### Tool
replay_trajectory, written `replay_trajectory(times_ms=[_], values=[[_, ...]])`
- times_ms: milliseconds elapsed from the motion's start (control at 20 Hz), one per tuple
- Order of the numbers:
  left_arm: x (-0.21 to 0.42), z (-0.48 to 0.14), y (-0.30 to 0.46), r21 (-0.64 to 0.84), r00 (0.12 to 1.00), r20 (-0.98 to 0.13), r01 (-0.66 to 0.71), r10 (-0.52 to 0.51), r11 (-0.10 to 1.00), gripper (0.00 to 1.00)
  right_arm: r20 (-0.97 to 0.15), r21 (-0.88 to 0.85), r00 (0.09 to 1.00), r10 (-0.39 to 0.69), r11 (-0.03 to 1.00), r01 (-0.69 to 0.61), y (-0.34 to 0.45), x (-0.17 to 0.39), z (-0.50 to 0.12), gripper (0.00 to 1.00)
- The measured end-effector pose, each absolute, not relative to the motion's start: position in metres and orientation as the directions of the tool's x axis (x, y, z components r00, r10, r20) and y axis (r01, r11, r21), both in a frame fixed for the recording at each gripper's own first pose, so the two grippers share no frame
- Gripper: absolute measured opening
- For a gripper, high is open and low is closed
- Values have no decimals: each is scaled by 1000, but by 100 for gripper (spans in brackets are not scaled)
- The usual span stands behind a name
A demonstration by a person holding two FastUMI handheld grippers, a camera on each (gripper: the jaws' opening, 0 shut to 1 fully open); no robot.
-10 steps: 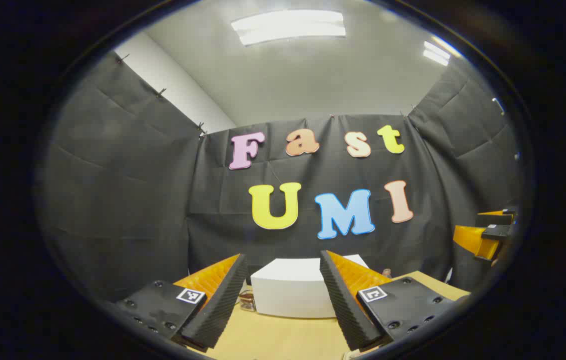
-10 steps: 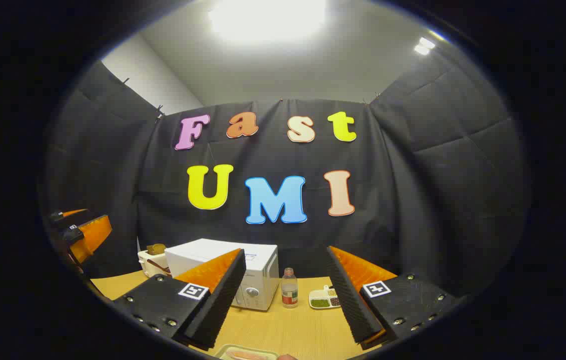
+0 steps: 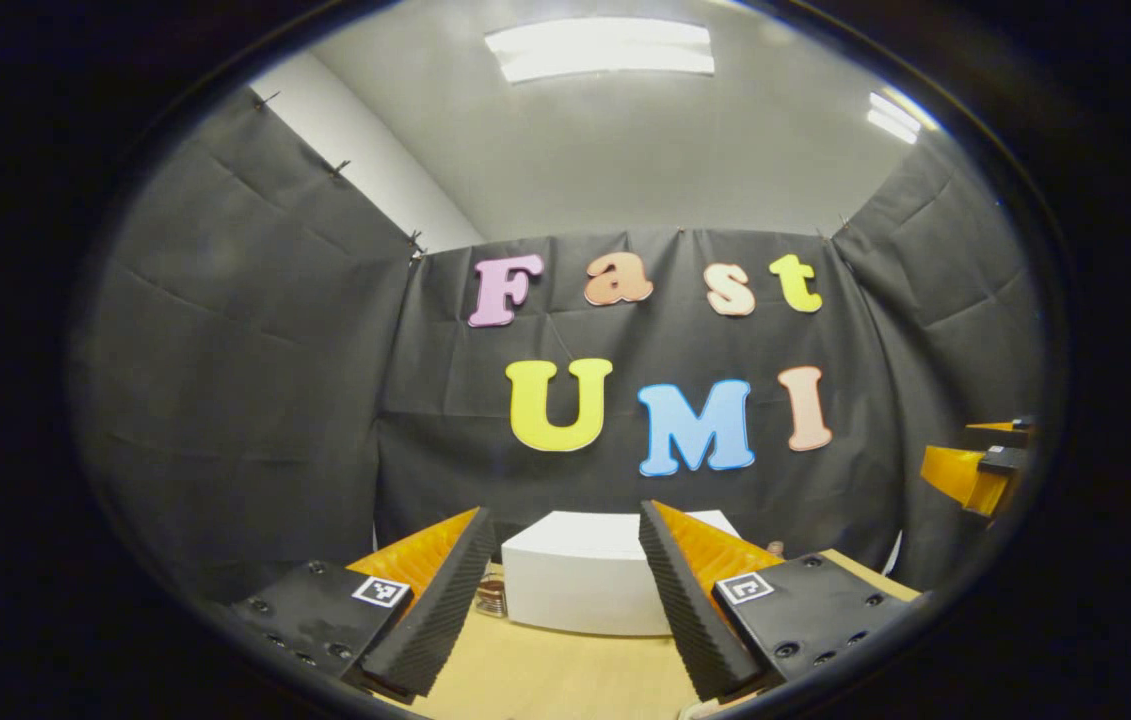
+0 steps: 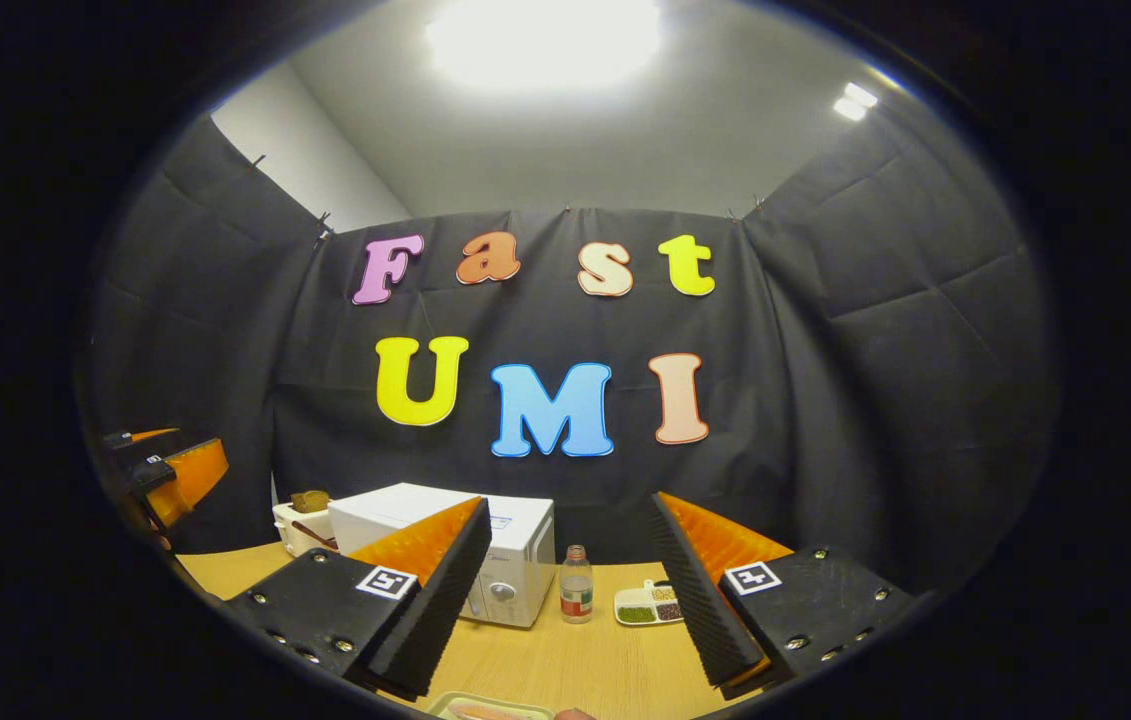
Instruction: Open the microwave oven with the left hand, put the food in, and close the microwave oven.
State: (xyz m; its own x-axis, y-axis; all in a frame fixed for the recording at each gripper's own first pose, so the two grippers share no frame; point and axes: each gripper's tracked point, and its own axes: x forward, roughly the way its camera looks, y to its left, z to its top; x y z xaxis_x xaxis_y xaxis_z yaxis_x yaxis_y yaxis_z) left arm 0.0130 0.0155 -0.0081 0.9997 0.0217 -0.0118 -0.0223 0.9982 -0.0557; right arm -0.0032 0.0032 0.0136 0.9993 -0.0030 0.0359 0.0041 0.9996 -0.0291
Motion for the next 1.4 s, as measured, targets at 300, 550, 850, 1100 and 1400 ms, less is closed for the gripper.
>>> replay_trajectory(times_ms=[300, 550, 850, 1100, 1400], values=[[22, -16, 3, -45, 999, -33, 5, -7, 999, 94, 26, -37, 1000, 7, 999, -6, 5, -4, 8, 96], [29, -15, -14, -42, 999, -25, 44, -45, 998, 94, 9, -32, 1000, -6, 999, 7, -1, 0, 4, 96], [44, -25, -35, -55, 995, -30, 90, -91, 994, 94, 28, -48, 999, -28, 998, 29, -10, -5, 10, 96], [75, -37, -64, -83, 987, -19, 155, -157, 984, 94, 29, -53, 997, -77, 996, 79, -28, -15, 10, 96], [121, -76, -97, -159, 973, -67, 209, -222, 965, 95, 26, -55, 982, -186, 981, 187, -66, -33, 12, 96]])
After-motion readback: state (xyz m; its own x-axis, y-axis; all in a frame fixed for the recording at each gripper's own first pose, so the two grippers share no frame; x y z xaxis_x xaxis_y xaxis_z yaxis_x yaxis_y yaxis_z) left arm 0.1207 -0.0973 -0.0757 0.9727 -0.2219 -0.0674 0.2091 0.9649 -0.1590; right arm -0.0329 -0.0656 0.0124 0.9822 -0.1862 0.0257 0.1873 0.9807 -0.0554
